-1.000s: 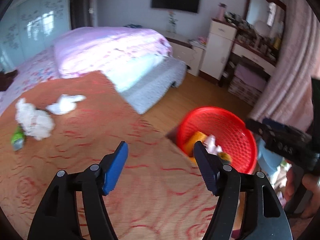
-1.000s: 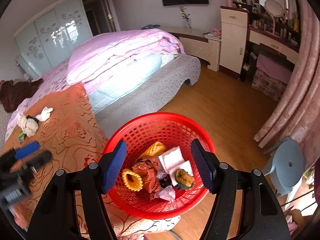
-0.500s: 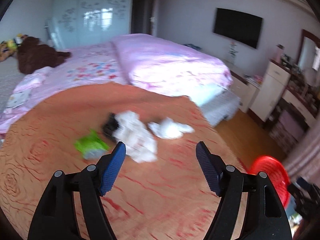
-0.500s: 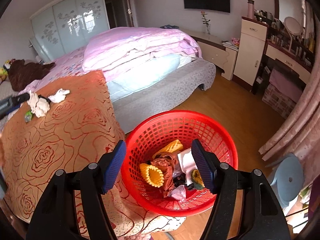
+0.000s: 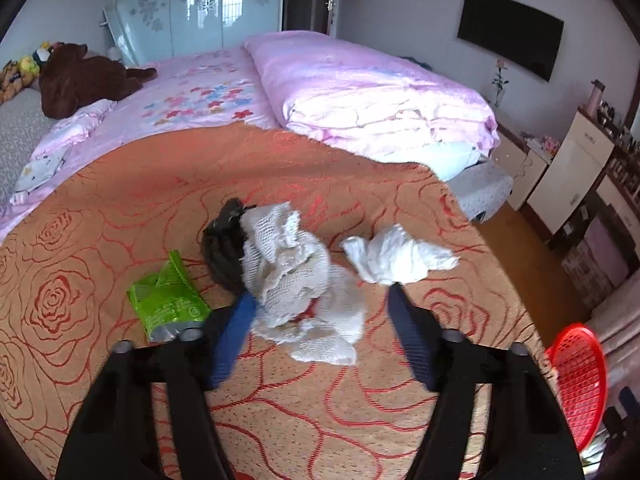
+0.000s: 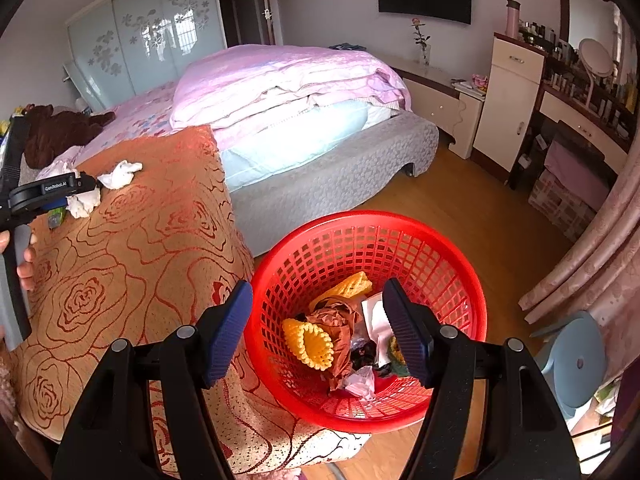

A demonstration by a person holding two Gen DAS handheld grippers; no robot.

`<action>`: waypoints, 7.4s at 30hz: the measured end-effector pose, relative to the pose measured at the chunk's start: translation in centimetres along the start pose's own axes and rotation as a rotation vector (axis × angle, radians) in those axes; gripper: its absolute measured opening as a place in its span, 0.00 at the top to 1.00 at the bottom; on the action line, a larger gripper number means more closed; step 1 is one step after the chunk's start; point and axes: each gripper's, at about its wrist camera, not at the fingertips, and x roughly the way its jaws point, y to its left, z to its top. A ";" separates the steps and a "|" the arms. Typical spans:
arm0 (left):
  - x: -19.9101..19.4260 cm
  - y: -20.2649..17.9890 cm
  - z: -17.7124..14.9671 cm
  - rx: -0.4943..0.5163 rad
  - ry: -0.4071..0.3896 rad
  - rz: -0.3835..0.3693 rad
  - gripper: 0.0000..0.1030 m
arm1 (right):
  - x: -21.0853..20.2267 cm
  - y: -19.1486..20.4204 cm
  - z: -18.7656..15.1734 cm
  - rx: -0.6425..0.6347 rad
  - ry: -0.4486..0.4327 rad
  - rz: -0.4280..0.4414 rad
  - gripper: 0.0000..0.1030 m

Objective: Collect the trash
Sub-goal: 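Move both tools back over the bed toward the white mesh netting, then grasp the white mesh netting with the left tool while the right tool grasps the white tissue, then carry the white mesh netting and white tissue toward the red wastebasket, then open both tools to drop the netting and tissue into the wastebasket, then move both tools back over the bed toward the black bag and green packet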

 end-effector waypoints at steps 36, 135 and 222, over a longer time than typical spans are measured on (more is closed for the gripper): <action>-5.3 5.3 -7.3 -0.034 -0.018 0.008 0.71 | 5.1 16.8 6.8 -0.256 -0.052 0.187 0.37; -14.2 -9.9 -6.0 0.203 -0.191 -0.251 0.71 | -7.7 3.3 4.5 -0.060 -0.187 0.119 0.66; -8.5 -16.0 -8.8 0.356 -0.038 -0.396 0.32 | -2.5 -6.2 1.0 0.160 -0.056 -0.076 0.44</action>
